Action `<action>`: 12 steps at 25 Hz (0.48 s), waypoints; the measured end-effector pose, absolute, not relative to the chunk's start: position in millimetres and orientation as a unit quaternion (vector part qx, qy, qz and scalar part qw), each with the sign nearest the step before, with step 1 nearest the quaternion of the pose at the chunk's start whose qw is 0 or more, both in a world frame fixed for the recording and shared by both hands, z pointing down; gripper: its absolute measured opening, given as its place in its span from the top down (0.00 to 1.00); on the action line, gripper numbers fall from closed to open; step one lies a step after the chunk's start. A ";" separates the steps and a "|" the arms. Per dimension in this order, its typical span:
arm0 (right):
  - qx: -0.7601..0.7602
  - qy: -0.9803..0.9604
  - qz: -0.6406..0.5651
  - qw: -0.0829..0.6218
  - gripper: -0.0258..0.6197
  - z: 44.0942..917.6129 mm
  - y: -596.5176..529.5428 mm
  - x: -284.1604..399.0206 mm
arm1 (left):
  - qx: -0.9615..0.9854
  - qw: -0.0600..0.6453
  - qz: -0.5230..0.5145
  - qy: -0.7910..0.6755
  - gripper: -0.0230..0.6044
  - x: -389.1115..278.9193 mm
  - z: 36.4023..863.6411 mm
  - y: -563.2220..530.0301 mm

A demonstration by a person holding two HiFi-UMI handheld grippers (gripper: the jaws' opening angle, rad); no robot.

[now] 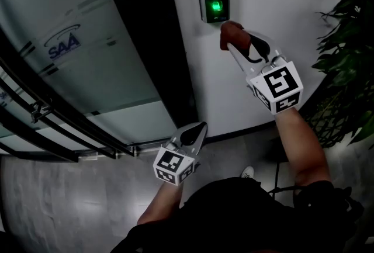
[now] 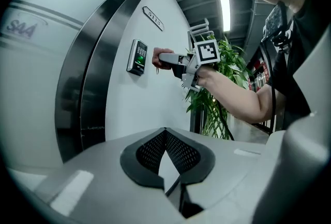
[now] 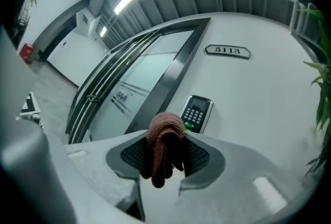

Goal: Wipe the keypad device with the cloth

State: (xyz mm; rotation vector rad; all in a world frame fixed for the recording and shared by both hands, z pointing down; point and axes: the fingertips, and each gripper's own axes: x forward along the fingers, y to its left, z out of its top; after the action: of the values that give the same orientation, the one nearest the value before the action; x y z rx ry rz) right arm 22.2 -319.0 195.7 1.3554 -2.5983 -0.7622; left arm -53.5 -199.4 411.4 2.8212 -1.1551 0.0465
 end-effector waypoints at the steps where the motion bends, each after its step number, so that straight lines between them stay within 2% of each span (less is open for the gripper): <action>1: 0.450 -0.853 -0.260 0.054 0.73 181.8 -327.8 21.0 | 0.923 0.045 0.014 -0.382 0.94 -53.2 410.3 -201.4; 12: 0.485 -0.818 -0.307 0.037 0.73 73.6 -395.1 3.8 | 0.915 0.037 0.024 -0.402 0.94 -48.8 409.8 -208.8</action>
State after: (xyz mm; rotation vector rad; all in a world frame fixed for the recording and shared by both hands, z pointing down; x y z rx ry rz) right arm 3.8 -395.1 73.6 1.4901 -2.5109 -0.9418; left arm -48.8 -208.8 409.8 2.8079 -1.2327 0.0733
